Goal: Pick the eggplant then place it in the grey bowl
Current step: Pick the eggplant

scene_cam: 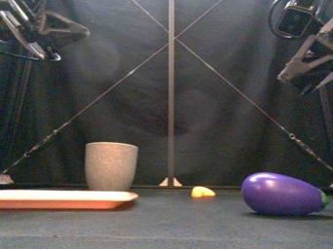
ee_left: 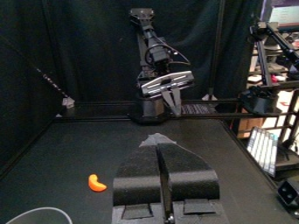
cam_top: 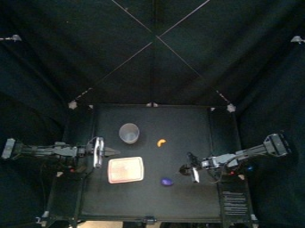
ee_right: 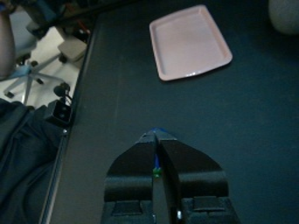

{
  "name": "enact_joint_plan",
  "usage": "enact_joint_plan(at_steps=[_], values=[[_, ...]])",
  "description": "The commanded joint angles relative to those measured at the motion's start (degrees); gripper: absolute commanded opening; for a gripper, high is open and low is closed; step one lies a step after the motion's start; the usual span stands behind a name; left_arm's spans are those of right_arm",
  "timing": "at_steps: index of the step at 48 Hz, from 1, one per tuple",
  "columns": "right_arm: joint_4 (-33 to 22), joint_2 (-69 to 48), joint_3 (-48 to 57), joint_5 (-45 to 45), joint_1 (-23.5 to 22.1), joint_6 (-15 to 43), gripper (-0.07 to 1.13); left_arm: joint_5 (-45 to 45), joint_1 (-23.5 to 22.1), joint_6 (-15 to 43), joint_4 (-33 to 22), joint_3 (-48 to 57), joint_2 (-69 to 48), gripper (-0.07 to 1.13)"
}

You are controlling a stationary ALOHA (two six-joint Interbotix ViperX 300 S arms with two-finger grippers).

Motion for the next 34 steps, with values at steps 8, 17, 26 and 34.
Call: enact_joint_plan(at_steps=[8,17,26,34], values=[[3.6,12.5,-4.6,-3.8,0.6,0.1,0.72,-0.4,-0.1,0.1,0.3,-0.5,0.0,-0.01],[4.4,23.1,-8.8,-3.7,1.6,0.0,0.93,-0.4,0.0,0.1,0.4,-0.5,0.0,-0.01],[4.5,30.2,-13.1,-1.7,2.4,0.1,0.95,-0.4,0.1,0.1,0.4,-0.4,-0.1,-0.01],[4.8,33.1,-15.5,1.5,3.1,0.1,0.95,-0.4,0.1,0.1,0.4,-0.4,-0.1,-0.01]])
